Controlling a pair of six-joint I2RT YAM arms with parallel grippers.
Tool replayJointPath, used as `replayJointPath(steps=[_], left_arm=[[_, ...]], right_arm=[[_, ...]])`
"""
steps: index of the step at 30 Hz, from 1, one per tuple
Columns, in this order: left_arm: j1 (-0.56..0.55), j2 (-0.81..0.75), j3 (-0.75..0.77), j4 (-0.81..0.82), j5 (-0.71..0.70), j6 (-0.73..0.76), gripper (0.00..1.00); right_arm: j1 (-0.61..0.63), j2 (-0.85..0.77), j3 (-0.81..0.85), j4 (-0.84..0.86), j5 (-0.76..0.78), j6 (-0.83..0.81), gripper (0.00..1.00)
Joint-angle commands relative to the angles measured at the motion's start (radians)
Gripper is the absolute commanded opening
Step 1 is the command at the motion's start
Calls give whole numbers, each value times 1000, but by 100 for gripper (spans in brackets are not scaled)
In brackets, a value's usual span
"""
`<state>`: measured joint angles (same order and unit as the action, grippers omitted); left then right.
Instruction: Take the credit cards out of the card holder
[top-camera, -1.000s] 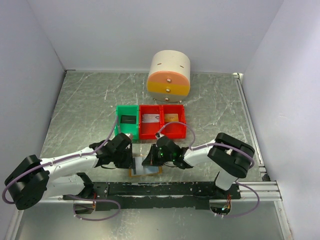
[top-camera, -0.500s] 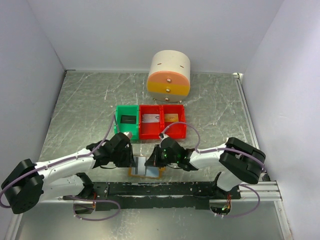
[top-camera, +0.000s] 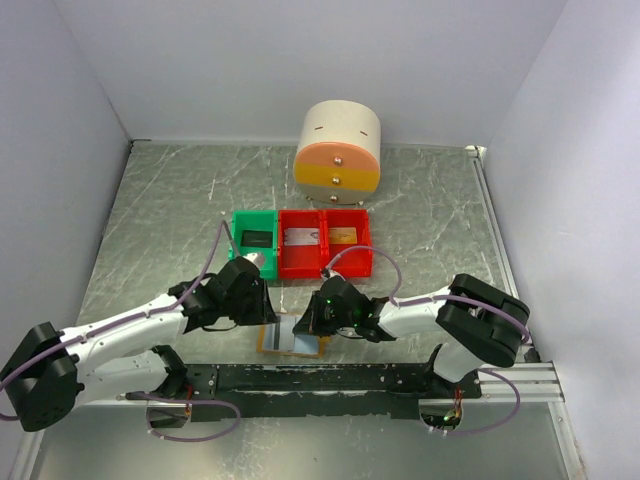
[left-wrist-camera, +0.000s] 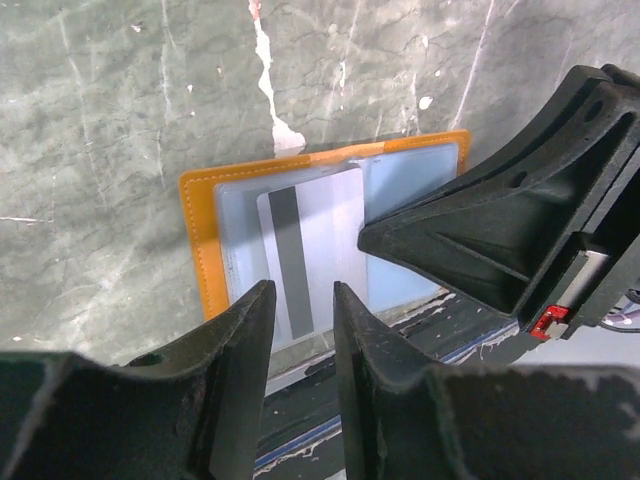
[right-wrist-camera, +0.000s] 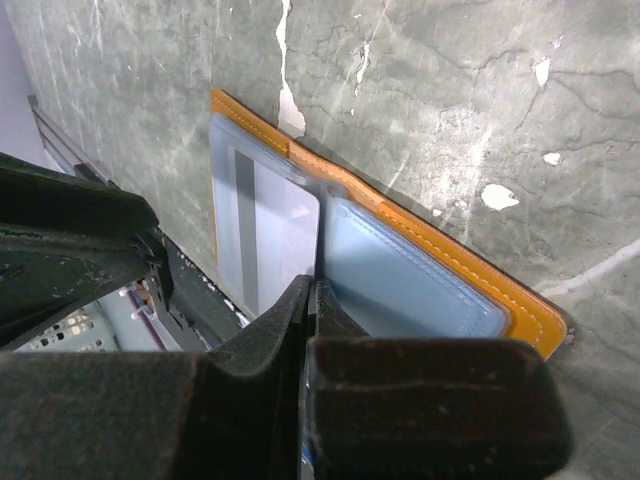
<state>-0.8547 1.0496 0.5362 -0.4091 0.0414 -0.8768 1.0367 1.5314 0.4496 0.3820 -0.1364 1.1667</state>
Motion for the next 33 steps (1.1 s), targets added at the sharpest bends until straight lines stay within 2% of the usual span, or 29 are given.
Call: replayJointPath(steps=[1,5,8,12,16,18,22,25,27,32,33], left_arm=[[-8,31,13,68,51,23,40],[-15,76,-26,158,146,39,38],[-20,121,-42,164,158,42,32],[-32,181,-28,61,65,31,22],[-37,196,-23,-5,5,30,20],[-38,180,-38,21,25,34,20],[-39,163,-53,43,36,19,21],[-42,158,-55,36,28,17,21],[-42,156,-54,29,27,20,21],[-42,152,-39,7,9,34,22],[-42,150,-34,-5,-1,39,23]], right_arm=[[-4,-4,5,-64,45,-5,0],[-3,-25,-4,-60,44,-3,0],[-4,-17,-9,-36,25,5,0],[-3,-6,-30,32,7,28,0],[-4,-4,-43,63,4,45,0],[-4,0,-42,70,-3,43,4],[-3,17,-47,110,-19,39,20],[-4,47,-57,153,-27,56,25],[-4,72,-58,182,-42,63,22],[-1,94,-73,257,-58,85,0],[-1,84,-79,257,-51,87,0]])
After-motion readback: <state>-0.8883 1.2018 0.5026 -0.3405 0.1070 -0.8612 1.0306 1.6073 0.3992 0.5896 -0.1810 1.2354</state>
